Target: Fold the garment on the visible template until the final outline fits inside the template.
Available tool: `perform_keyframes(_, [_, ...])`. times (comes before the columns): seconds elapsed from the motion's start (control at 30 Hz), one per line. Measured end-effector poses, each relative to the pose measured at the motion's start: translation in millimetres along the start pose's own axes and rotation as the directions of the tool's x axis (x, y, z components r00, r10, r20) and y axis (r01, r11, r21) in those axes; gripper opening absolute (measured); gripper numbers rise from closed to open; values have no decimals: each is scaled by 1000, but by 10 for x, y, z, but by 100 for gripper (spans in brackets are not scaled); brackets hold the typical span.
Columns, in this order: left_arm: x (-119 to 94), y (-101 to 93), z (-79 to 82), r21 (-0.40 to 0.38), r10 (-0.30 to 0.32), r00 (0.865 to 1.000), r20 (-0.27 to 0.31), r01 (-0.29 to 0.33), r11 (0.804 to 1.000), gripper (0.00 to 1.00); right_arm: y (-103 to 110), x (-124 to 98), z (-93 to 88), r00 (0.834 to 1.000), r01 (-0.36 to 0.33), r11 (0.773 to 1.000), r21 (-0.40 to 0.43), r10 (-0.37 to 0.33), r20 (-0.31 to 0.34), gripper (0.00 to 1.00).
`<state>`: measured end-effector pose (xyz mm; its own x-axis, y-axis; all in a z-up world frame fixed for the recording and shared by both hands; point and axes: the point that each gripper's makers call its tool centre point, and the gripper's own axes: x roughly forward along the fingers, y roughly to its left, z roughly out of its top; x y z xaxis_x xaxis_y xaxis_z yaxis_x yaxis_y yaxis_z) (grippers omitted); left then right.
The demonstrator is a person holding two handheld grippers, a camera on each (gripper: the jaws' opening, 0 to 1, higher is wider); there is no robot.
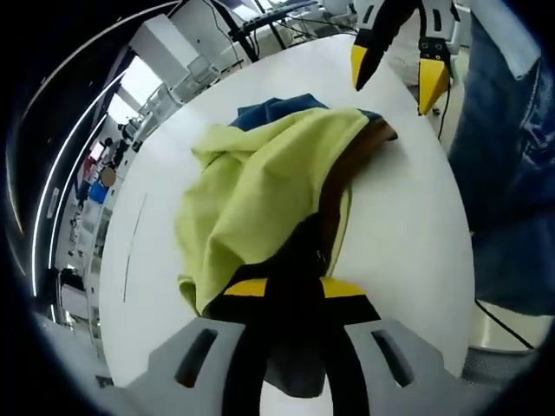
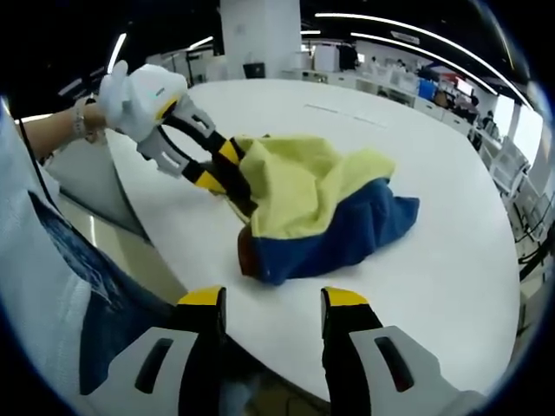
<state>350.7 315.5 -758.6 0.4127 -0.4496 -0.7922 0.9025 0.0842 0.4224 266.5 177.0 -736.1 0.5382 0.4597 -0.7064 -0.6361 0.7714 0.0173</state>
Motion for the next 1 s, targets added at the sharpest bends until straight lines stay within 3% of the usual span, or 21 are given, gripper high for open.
perform_keyframes(0.5, [-98, -4, 50, 13, 1, 1000, 0, -1, 1000, 2, -7, -31, -35, 1000, 5, 1000, -1, -5, 1, 43])
perform_keyframes(0.77, [-259, 213, 86, -108, 67, 998, 17, -65, 992, 1, -13, -41, -30, 1000, 4, 1000, -15, -4, 0, 42])
perform_keyframes(1.0, [-439, 419, 262, -187, 149, 987, 68, -134, 973, 1, 10, -23, 13, 1000, 3, 999, -38, -3, 16, 40])
